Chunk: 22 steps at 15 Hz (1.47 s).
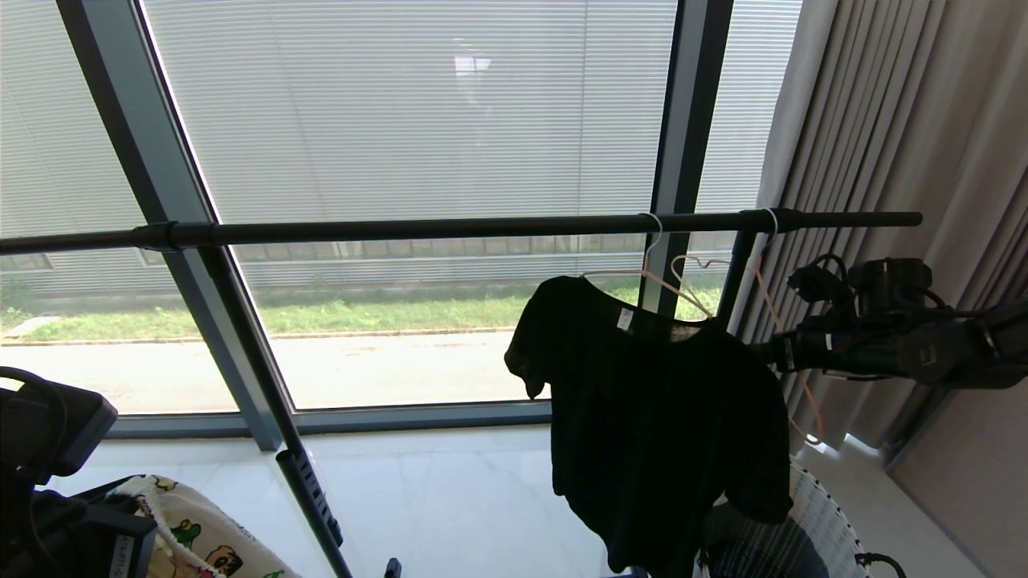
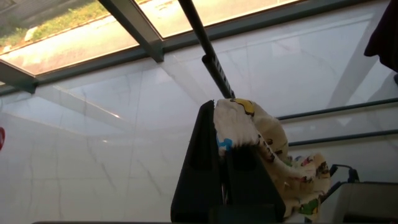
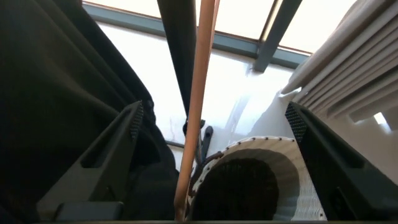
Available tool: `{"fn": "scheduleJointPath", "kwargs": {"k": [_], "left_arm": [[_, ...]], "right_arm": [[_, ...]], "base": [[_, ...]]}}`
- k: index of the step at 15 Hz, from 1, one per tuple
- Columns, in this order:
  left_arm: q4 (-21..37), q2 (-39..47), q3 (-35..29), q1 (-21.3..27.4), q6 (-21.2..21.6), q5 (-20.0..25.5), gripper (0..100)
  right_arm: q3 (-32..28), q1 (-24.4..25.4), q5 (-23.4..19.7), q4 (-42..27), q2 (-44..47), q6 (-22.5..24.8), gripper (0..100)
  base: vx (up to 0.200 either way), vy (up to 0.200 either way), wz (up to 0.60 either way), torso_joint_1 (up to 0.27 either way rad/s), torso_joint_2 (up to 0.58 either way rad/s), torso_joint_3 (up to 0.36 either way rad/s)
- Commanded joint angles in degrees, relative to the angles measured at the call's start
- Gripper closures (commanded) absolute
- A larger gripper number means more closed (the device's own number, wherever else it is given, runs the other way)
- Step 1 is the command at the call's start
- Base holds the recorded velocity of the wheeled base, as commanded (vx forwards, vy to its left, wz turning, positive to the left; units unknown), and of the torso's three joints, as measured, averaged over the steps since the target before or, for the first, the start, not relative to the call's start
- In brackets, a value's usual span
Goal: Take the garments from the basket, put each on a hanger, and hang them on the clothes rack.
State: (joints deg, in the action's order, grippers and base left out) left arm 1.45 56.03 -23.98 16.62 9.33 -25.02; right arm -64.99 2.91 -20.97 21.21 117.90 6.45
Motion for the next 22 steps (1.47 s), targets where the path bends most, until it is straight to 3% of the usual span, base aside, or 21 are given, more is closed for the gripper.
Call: {"fn": "scheduleJointPath", "kwargs": {"k": [1,5,11,18,22], "left_arm": [[-0.04,-0.04,-0.02,0.0,-0.01,-0.03,100],[-0.04,-0.22,-0.02,0.0,-0.01,-0.03,100],[0.04,-1.98,0.42,0.0,1.05,-0.03,100],[0.04,-2.33,0.34,0.0,1.05,-0.03,100],[-0.84,-3.12,0.34,0.0,1.13,-0.03,100]], "right_arm": [[-0.05,0.07,-0.04,0.06,-0.03,0.06,100],[-0.05,0.16,0.05,0.06,-0.39,-0.03,100],[1.18,0.16,3.65,2.96,-2.58,-0.65,100],[13.57,0.34,4.09,11.92,-11.81,-2.41,100],[18.93,0.34,9.19,15.61,-15.15,-3.2,100]], "base": [[0.0,0.0,0.0,0.0,0.0,0.0],[0.0,0.0,0.0,0.0,0.0,0.0],[0.0,0.0,0.0,0.0,0.0,0.0],[0.0,0.0,0.0,0.0,0.0,0.0],[0.0,0.0,0.0,0.0,0.0,0.0]]}}
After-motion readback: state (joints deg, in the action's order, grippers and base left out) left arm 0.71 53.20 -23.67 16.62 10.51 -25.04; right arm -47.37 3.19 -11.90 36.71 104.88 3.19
